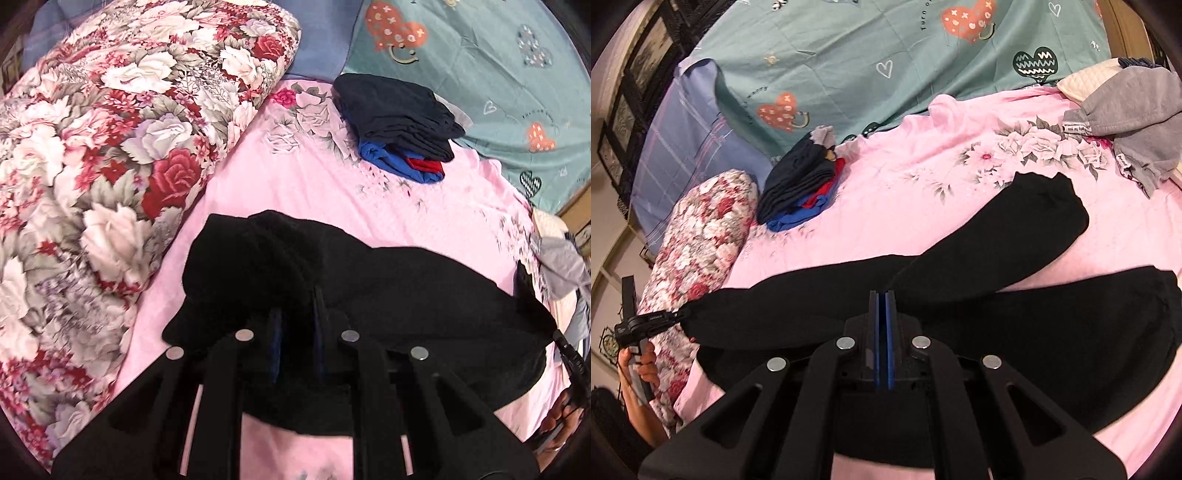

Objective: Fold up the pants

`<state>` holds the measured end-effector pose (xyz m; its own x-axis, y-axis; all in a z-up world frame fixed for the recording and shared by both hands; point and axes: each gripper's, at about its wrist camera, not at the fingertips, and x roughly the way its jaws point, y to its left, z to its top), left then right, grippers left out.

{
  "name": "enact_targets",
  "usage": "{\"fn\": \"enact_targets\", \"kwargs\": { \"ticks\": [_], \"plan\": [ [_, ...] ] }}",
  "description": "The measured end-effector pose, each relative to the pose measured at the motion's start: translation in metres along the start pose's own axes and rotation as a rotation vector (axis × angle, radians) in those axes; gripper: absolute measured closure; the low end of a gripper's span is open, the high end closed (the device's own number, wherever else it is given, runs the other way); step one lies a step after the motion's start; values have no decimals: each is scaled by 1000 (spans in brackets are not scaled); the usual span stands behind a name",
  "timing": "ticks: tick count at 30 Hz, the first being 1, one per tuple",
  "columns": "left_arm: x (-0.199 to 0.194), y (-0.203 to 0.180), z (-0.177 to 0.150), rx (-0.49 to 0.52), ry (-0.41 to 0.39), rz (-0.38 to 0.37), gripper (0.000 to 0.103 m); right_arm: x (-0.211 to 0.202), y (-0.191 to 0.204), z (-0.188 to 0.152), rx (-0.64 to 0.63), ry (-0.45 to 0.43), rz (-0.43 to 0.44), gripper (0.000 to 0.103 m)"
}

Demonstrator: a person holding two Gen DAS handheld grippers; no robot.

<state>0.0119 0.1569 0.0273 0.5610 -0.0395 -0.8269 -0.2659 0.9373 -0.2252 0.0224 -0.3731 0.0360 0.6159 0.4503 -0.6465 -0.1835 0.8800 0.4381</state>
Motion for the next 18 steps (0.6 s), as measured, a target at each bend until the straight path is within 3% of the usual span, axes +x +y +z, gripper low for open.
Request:
{"fn": "enact_targets", "kwargs": {
  "ticks": [4, 10, 12, 14, 15, 16, 18],
  "plan": [
    [7, 3, -18, 17, 42, 23, 89, -5, -1, -21, -2, 43, -14, 100],
    [38, 24, -40, -66, 117, 29, 88, 16, -14, -51, 41, 148, -36, 100],
    [45, 25, -44, -54, 123, 51, 76, 24, -16, -56, 35, 174, -60, 100],
    [46, 28, -47, -62, 117, 64, 46, 30, -13, -59, 3, 190, -95, 98],
    [42, 31, -46, -70, 107, 41, 39, 32, -12, -59, -3, 195, -102, 95],
    [38, 33, -46, -76, 99, 20, 34, 32, -10, -59, -6, 190, -110, 83],
    [28, 39, -43, -85, 75, 6, 32, 25, -9, -56, -15, 145, -137, 69]
  ]
}}
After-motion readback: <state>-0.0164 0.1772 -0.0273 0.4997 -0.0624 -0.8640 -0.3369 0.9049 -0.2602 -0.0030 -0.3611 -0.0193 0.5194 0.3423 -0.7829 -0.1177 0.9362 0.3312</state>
